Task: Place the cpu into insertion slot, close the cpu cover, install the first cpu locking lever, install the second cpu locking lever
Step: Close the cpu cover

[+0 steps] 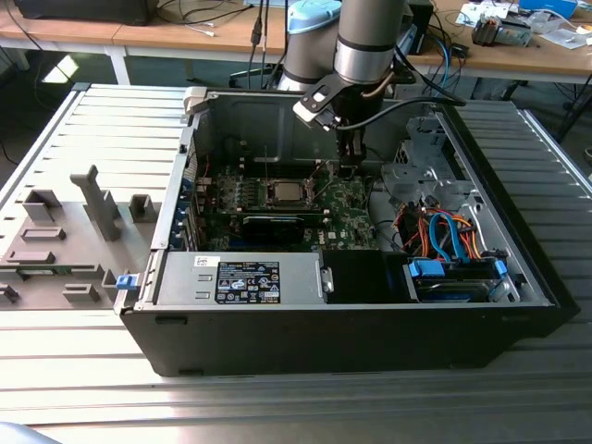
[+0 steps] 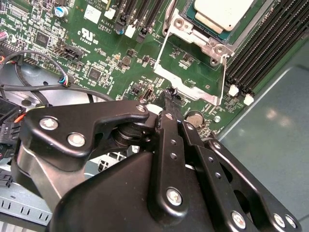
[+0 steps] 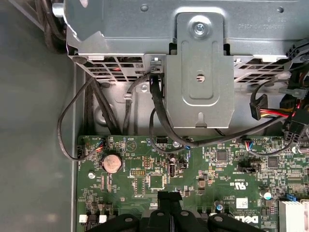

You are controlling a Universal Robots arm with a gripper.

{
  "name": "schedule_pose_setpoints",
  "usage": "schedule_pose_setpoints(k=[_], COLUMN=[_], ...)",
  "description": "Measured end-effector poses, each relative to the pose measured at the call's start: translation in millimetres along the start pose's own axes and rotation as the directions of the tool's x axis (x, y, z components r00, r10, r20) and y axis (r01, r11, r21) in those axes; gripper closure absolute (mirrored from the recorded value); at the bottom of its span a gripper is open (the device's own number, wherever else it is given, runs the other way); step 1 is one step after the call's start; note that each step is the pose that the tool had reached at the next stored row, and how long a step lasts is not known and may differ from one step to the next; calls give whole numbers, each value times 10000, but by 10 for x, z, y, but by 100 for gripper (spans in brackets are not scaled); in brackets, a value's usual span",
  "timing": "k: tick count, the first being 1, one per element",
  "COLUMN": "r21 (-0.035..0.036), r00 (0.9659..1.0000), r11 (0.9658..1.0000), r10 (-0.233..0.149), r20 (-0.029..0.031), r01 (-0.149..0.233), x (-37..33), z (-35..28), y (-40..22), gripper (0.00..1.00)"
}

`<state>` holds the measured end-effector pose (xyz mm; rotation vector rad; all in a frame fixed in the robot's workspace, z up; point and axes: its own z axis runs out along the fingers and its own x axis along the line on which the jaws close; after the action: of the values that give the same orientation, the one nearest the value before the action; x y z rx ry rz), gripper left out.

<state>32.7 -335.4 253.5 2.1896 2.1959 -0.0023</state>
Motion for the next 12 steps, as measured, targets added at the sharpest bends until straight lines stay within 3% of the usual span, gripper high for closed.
schedule_pose_setpoints(k=[12], r21=[-9], r00=[10000], r11=[10000], r10=[0], r20=[0], r01=[0], x=[0], z=[-3], y=[-31], gripper=[89])
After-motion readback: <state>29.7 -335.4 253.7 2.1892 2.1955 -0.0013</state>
